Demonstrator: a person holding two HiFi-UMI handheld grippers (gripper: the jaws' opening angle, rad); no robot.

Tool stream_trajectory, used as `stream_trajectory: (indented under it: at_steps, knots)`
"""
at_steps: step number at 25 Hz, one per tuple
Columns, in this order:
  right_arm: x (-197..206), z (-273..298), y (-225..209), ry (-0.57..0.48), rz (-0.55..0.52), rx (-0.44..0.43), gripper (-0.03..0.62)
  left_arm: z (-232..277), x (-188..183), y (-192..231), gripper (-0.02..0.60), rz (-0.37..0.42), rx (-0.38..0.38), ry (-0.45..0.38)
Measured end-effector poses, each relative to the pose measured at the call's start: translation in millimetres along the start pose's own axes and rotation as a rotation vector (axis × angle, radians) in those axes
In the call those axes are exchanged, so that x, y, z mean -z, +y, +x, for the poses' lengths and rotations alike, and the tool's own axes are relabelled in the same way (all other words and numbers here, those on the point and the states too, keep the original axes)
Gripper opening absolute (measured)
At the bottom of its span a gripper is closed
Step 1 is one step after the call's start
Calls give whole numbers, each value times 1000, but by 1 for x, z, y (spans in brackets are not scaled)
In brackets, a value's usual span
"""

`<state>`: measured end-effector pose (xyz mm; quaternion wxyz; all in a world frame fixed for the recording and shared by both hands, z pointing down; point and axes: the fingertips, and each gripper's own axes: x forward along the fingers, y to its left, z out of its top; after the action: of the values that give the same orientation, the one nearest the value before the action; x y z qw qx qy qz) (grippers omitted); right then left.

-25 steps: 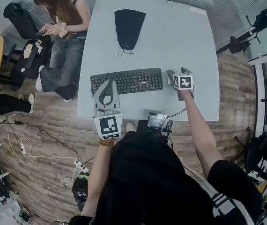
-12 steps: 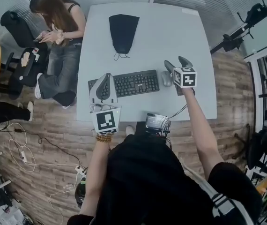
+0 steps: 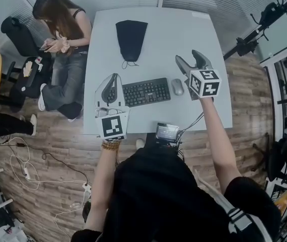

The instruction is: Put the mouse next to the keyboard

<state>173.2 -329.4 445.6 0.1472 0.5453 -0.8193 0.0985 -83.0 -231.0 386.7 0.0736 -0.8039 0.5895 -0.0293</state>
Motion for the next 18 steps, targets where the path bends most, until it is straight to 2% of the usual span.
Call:
stream_trajectory:
  at_steps: [9,18]
  knots:
    - [-68,-54,31,-188,-117,36,280,4,-36,1,15,-21,-2,-95]
    - [-86,-91,68,-309,-216,90,191,-4,-58,-2,15,-46,2,-153]
